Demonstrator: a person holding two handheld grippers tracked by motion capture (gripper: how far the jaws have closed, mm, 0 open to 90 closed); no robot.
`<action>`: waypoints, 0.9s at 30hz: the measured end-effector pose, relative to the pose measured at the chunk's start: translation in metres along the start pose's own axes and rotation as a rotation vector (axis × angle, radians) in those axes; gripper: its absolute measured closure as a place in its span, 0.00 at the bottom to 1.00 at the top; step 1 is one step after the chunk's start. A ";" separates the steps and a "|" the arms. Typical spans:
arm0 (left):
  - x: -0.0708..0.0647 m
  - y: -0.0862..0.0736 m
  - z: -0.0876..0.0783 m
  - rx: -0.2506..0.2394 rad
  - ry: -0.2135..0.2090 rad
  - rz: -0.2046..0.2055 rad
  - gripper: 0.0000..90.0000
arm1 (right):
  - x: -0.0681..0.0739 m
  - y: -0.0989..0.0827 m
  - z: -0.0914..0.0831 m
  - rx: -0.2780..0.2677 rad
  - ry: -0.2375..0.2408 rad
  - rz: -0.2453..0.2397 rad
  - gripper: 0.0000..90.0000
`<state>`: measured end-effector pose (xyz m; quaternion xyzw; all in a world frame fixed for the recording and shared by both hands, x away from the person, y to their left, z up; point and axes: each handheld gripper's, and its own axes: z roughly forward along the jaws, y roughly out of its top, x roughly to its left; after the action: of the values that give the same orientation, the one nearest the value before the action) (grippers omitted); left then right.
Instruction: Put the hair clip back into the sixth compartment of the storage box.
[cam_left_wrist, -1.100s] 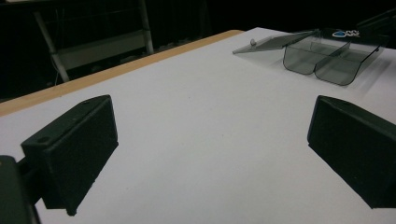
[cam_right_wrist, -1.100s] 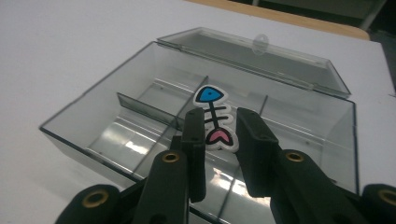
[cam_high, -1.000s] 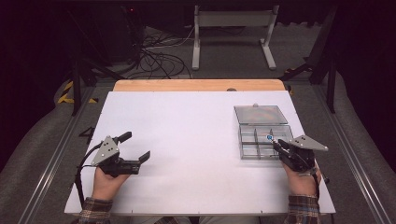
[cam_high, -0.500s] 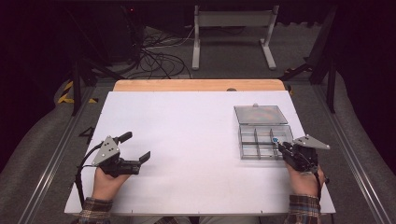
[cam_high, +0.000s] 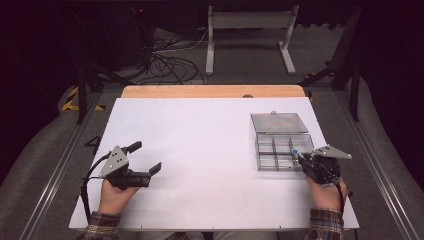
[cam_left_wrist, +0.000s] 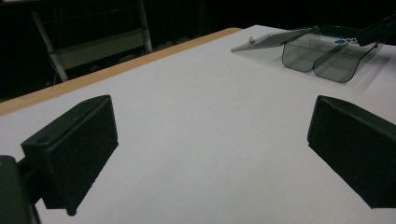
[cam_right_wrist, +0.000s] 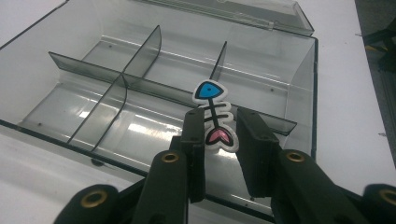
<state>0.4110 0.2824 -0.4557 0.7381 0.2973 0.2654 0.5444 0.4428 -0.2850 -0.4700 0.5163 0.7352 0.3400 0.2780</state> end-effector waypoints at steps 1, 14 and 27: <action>0.000 0.000 0.000 0.000 0.000 0.001 0.03 | 0.000 0.000 0.000 0.000 -0.002 0.000 0.82; -0.001 0.000 0.001 0.001 0.000 -0.005 0.03 | 0.000 0.000 0.002 -0.021 -0.002 0.003 0.68; -0.001 0.000 0.001 0.003 0.001 0.001 0.03 | 0.000 0.001 0.003 -0.041 0.002 0.005 0.57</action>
<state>0.4112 0.2815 -0.4562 0.7390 0.2976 0.2656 0.5430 0.4459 -0.2835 -0.4710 0.5122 0.7271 0.3562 0.2866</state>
